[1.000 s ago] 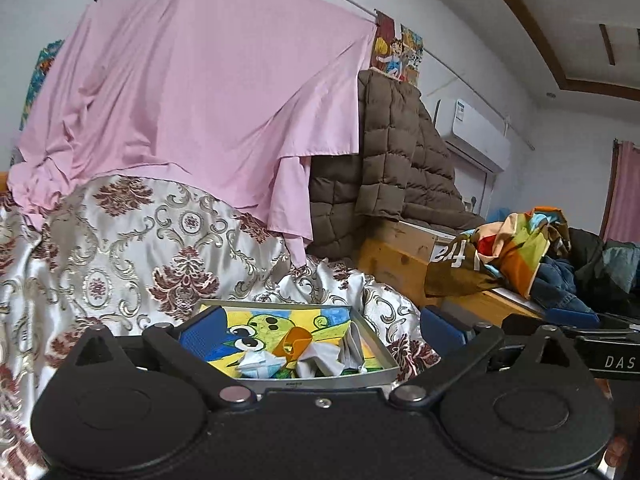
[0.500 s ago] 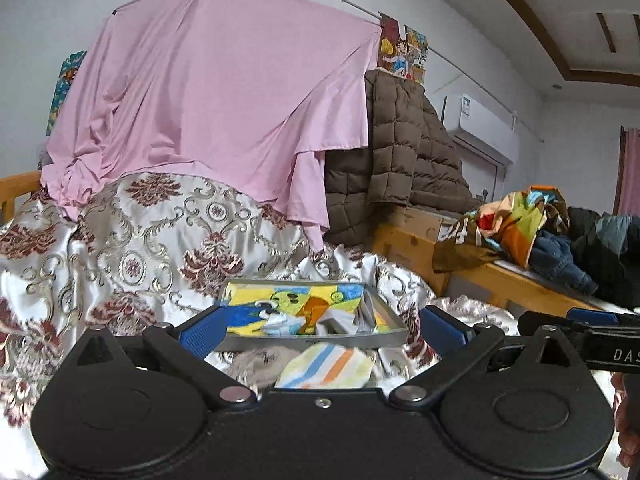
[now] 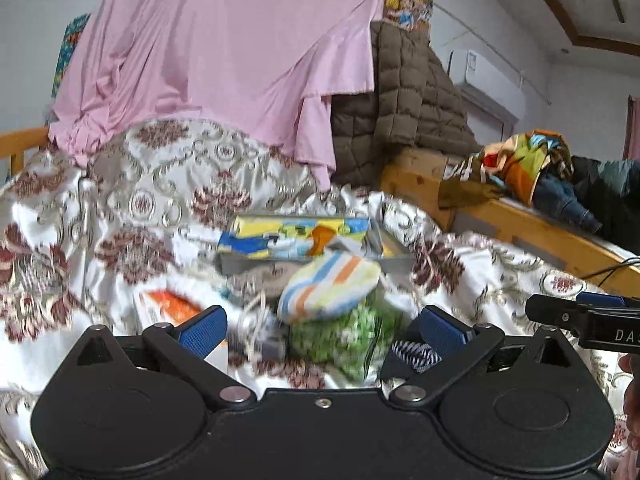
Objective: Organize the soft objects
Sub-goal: 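Lift both tools away from the tray back toward the pile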
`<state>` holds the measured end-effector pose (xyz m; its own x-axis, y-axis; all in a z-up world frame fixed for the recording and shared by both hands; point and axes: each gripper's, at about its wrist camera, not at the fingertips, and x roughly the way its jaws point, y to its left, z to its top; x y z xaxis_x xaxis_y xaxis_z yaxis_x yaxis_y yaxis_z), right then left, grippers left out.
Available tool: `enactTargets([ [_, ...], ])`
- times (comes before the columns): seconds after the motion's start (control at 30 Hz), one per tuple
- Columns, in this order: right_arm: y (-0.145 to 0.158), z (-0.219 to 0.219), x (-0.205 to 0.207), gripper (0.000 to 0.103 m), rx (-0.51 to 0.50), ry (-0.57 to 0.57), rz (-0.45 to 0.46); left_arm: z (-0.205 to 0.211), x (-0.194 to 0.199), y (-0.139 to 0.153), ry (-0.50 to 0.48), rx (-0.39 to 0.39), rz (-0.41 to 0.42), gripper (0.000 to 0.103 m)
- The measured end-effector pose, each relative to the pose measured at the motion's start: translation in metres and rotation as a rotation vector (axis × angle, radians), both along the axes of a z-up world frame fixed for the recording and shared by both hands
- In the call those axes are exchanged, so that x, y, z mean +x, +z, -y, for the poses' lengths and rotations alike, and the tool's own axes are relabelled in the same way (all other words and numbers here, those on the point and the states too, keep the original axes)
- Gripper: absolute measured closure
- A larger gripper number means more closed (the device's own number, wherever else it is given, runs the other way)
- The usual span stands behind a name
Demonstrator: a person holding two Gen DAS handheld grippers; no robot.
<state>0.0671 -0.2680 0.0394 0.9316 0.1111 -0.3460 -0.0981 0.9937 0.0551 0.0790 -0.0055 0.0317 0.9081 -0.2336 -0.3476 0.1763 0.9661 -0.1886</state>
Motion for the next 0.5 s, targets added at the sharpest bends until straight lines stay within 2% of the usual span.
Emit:
enactTargets([
  [0.5, -0.033, -0.001, 0.018, 0.000, -0.035, -0.004, -0.150, 0.012, 0.014, -0.033, -0.042, 0.052, -0.117, 0.001],
])
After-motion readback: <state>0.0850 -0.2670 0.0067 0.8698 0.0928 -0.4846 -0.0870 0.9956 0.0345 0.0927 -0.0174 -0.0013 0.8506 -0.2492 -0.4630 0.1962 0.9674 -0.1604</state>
